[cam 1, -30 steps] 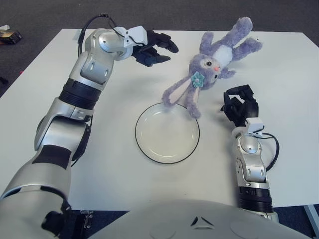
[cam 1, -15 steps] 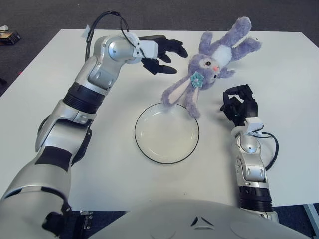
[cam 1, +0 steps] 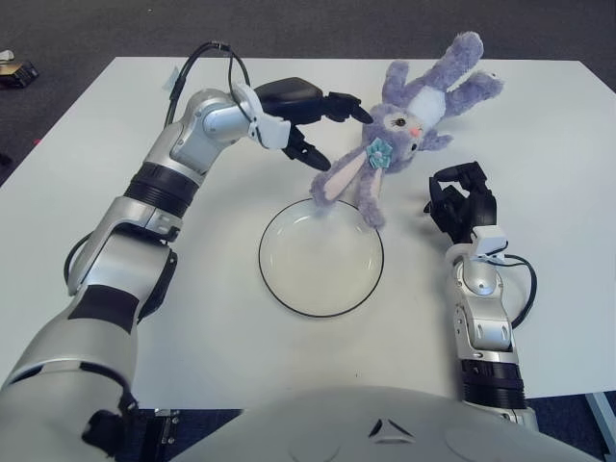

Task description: Put the doll into the plate.

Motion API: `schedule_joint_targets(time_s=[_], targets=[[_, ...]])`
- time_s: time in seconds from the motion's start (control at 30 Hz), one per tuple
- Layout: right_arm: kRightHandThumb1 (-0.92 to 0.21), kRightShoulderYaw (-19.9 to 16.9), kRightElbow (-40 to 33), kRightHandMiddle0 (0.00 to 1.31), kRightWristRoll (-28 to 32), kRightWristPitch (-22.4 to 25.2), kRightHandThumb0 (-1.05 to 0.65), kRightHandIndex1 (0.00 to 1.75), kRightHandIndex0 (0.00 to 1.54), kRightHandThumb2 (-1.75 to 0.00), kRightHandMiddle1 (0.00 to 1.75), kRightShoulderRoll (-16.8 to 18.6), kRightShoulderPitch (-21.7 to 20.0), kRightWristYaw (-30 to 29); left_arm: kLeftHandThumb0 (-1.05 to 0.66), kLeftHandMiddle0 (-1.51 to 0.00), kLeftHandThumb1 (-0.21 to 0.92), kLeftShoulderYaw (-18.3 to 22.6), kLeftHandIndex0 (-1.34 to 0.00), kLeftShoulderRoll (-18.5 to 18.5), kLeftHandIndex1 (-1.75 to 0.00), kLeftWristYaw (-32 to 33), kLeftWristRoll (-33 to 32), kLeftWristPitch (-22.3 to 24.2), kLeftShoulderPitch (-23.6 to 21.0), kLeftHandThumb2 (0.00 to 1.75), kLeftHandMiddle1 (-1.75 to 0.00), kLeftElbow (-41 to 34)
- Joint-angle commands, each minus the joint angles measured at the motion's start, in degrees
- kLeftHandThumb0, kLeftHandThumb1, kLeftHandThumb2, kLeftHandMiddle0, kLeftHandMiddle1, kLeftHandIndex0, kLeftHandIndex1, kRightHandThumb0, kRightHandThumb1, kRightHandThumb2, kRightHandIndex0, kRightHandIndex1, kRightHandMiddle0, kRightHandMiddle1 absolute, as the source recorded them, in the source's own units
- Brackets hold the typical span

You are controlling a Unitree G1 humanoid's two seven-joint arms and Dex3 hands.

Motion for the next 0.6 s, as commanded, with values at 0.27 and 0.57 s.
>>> schedule_joint_targets(time_s=[0.27,0.57], targets=[[-0.92,-0.35,2.71,0.35,-0.04,-0.51,-0.35,1.75,0.75,-0.38,1.61,0.38,1.82,-0.16,-0.49,-0.71,0.92,-0.8,-0.47,1.37,-0.42,15.27,14.2,-9.8,-6.21,0.09,0.0,6.82],[-0.92,-0.14,2.62,0.35,-0.21,-0.52,-0.35,1.75,0.75,-0.38,1.6,0.47,1.87,-0.24,-0.61,-0.73,0.92,-2.84,-0.56,0.26,-0.26,-3.02,-0.09,-5.67,-6.41,0.25,-0.01,9.75]])
